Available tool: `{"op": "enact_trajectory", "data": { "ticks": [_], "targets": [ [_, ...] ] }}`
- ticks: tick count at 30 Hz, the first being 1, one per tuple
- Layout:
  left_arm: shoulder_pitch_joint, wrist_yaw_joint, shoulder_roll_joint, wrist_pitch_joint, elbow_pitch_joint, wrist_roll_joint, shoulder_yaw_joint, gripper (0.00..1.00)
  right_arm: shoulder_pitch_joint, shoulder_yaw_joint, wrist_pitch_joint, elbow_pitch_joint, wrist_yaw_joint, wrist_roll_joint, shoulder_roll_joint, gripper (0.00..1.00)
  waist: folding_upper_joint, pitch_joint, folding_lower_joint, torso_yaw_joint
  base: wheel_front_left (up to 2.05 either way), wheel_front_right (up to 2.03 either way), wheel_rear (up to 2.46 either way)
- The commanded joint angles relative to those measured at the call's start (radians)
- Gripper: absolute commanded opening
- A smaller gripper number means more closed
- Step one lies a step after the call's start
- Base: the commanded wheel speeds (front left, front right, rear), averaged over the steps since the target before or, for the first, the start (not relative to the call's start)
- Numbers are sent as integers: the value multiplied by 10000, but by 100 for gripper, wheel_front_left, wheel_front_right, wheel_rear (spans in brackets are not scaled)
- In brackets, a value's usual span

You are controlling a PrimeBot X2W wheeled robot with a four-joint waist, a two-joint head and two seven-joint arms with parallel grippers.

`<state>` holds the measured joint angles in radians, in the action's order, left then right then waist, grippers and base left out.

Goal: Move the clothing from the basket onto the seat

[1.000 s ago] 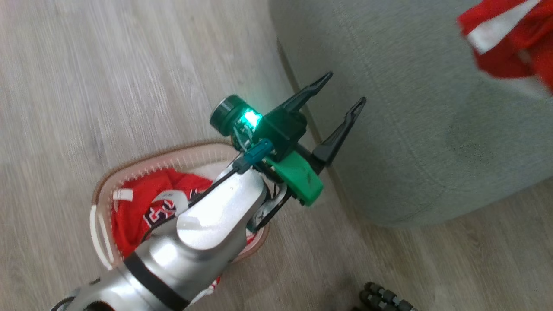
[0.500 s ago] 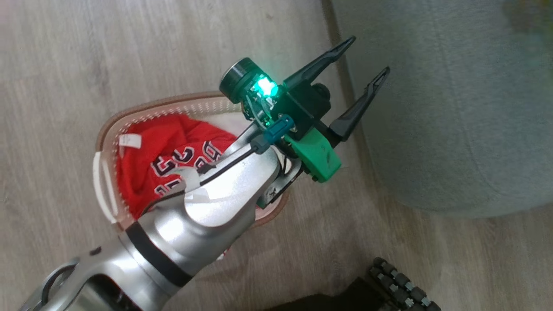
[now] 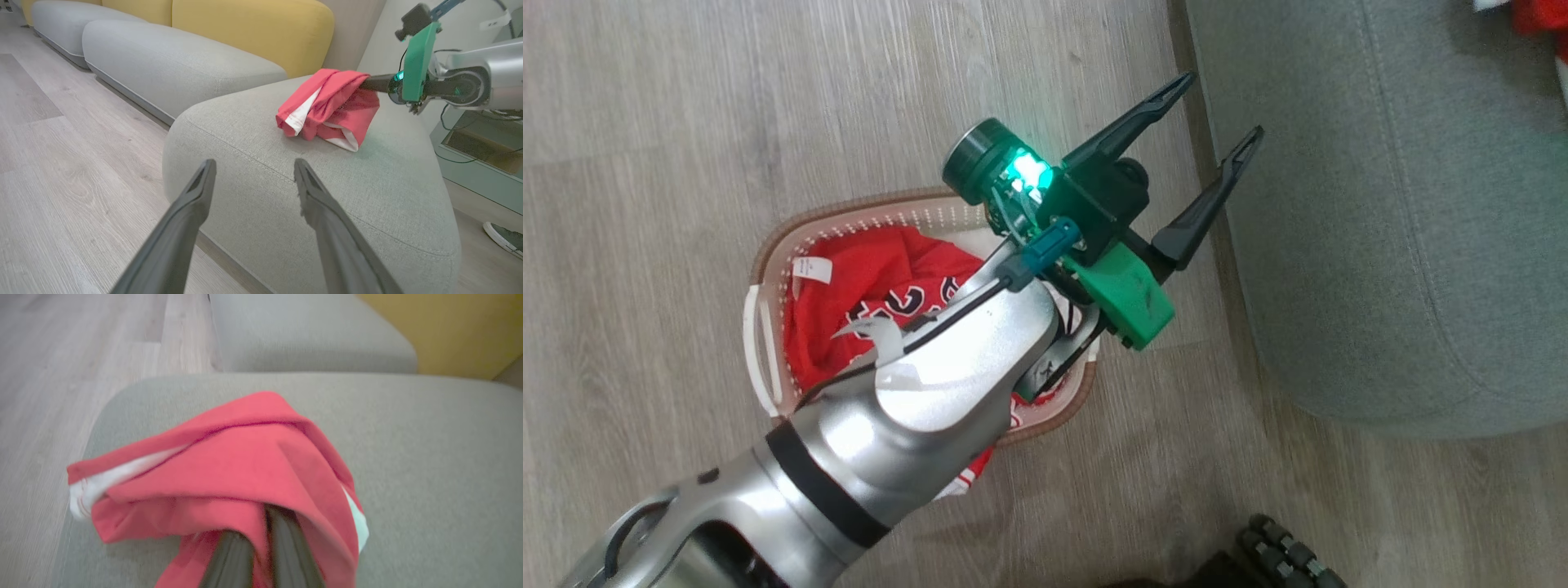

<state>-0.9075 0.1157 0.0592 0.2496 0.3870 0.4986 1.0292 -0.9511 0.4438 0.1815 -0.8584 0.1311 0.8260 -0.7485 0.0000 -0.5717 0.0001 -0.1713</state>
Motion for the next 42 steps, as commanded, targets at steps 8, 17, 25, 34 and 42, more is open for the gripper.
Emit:
{"op": "enact_trajectory", "data": {
  "ticks": [8, 17, 25, 34, 42],
  "targets": [
    [526, -44, -89, 121, -433, 45, -563, 100, 77, 1653, -1774, -571, -4, 1637, -733, 100, 0, 1076, -1, -17, 0, 0, 0],
    [1601, -362, 5, 121, -540, -47, -1317, 100, 379, 3043, -2148, -271, -4, 2344, -1069, 100, 0, 2455, -1, -251, 0, 0, 0],
    [2520, -524, 263, 121, -898, -172, -2033, 100, 441, 3792, -1422, 658, -4, 2604, -1622, 100, 0, 3565, -1, -323, 0, 0, 0],
    [3571, -564, 601, 122, -1458, -238, -2946, 100, 932, 4204, -283, 2093, -4, 2770, -2122, 100, 0, 4633, -1, 43, 0, 0, 0],
    [4395, -458, 932, 122, -1902, -275, -3669, 100, 1876, 3861, 561, 2989, -4, 2613, -2282, 100, 0, 5169, -1, 617, 0, 0, 0]
  ]
}}
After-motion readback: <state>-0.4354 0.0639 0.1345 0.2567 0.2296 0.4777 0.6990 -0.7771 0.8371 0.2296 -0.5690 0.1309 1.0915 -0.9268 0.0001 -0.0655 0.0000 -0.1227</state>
